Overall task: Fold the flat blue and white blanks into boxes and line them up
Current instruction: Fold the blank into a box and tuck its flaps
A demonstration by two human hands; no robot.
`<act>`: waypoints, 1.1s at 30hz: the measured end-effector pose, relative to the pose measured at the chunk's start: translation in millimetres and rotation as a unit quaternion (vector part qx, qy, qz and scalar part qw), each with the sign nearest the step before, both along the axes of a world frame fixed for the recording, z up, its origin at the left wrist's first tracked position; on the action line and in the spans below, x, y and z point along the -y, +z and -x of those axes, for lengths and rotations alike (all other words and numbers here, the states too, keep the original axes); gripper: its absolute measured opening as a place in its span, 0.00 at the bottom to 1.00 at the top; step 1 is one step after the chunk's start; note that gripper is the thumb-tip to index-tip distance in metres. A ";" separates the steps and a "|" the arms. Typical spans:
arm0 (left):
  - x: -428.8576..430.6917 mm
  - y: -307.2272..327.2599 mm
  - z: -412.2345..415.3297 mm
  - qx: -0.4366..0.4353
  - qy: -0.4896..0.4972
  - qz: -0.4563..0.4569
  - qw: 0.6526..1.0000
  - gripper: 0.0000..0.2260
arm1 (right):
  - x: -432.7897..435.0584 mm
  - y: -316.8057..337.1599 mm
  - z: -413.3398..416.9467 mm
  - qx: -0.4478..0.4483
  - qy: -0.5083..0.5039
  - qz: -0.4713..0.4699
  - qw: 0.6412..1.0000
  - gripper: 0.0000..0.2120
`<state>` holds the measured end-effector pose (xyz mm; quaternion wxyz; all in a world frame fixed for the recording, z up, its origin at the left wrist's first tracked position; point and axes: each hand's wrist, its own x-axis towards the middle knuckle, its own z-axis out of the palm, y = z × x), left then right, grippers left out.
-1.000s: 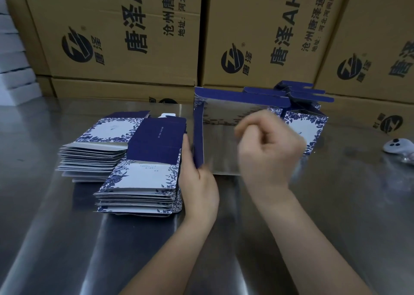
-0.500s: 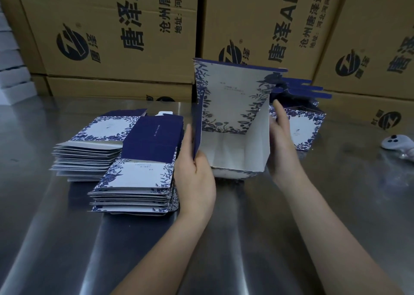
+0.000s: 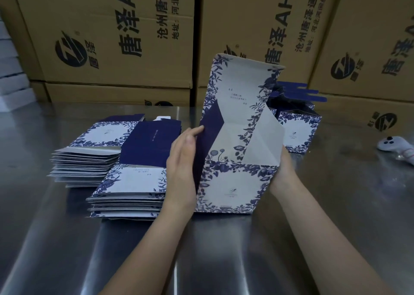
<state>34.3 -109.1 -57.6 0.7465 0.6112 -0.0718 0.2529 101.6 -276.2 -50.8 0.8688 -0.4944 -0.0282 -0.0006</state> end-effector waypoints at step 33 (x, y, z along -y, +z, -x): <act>-3.6 10.5 -3.8 -0.106 -0.063 -0.041 0.992 0.33 | -3.7 30.7 21.3 0.189 0.019 0.158 0.969 0.20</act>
